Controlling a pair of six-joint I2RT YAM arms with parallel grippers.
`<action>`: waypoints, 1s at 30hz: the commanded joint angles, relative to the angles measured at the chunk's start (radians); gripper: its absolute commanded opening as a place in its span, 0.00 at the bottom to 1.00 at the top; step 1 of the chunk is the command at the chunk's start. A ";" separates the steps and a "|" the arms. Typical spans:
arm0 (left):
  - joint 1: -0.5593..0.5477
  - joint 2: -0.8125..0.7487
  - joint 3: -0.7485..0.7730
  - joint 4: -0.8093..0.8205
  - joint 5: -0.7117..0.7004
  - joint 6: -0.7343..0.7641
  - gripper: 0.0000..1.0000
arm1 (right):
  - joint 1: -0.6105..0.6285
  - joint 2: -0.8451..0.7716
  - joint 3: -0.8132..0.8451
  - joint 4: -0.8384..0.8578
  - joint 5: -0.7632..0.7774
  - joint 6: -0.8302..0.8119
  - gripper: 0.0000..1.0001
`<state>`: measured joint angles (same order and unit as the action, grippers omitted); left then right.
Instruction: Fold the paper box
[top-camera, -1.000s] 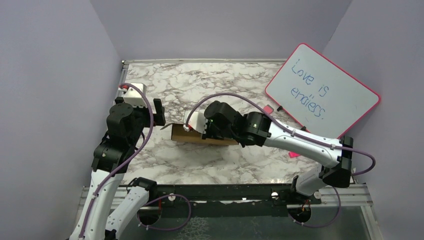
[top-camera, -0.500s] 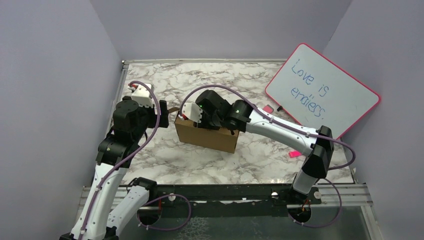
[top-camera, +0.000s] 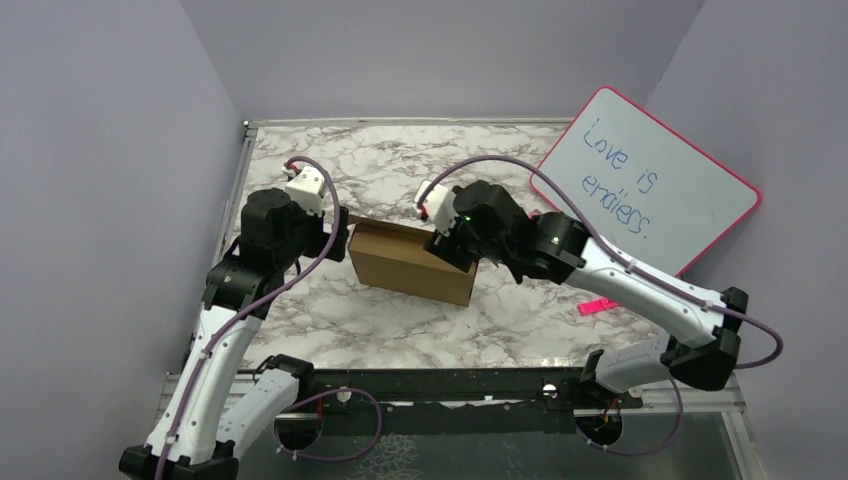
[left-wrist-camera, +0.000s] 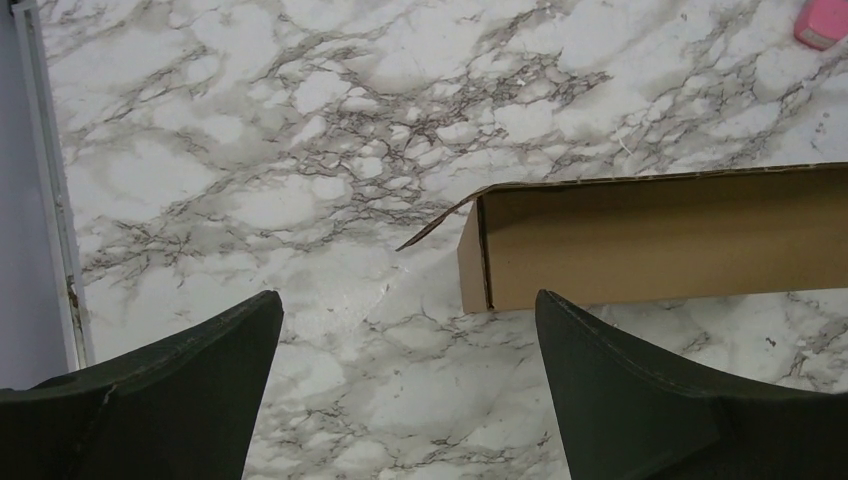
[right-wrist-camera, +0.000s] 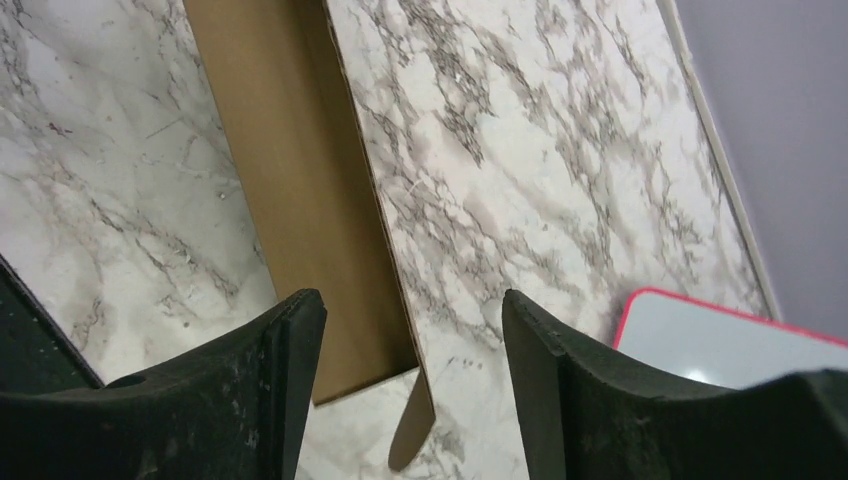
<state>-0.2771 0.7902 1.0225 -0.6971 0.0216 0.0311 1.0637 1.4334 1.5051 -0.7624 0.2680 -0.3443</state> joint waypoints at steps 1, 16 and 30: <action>-0.003 0.058 0.050 -0.032 0.071 0.051 0.96 | 0.001 -0.121 -0.082 -0.012 0.106 0.198 0.72; -0.003 0.206 0.111 -0.047 0.046 0.109 0.89 | -0.030 -0.249 -0.244 -0.050 0.163 0.427 0.55; -0.002 0.279 0.143 -0.024 0.101 0.136 0.77 | -0.062 -0.265 -0.304 -0.036 0.218 0.426 0.23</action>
<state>-0.2771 1.0737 1.1259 -0.7414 0.0879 0.1398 1.0138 1.1992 1.2102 -0.8101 0.4381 0.0856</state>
